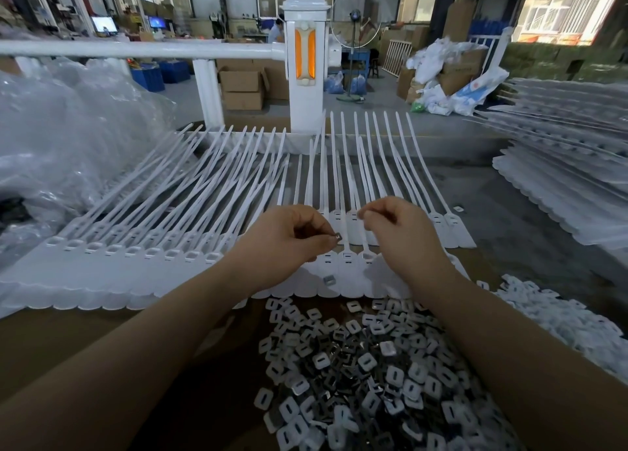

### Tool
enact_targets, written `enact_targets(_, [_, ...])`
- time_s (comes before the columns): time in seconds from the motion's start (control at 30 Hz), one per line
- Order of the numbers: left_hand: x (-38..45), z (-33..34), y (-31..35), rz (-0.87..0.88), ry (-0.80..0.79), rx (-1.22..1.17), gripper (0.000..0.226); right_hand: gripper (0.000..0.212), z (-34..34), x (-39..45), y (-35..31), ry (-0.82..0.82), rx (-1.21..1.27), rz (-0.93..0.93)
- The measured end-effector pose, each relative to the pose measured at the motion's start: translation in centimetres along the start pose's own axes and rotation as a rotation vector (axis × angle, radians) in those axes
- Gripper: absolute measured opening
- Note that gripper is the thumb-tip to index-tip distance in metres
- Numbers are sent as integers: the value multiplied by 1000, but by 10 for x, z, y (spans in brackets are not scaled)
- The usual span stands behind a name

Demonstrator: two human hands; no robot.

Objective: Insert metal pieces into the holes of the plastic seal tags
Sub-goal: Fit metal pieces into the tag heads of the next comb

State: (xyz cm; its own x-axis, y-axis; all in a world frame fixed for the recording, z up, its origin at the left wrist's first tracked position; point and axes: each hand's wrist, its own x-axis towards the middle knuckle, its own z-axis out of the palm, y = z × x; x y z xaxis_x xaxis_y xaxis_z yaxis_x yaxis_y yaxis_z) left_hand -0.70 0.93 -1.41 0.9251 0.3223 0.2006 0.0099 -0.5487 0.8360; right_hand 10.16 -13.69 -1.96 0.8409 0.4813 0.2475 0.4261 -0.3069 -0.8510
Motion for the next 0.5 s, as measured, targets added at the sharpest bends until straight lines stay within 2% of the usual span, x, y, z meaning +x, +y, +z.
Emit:
enact_targets(0.1, [6, 5, 6, -60, -13, -15, 8, 15, -2, 3, 4, 48, 165, 185])
enact_targets(0.2, [19, 11, 17, -116, -102, 73, 3, 14, -4, 5, 2, 85, 278, 273])
enact_targets(0.33, [41, 20, 31, -225, -207, 166, 12, 13, -7, 5, 1, 123, 359, 319])
enact_targets(0.5, [56, 28, 30, -351, -261, 208, 21, 12, -6, 5, 3, 124, 368, 301])
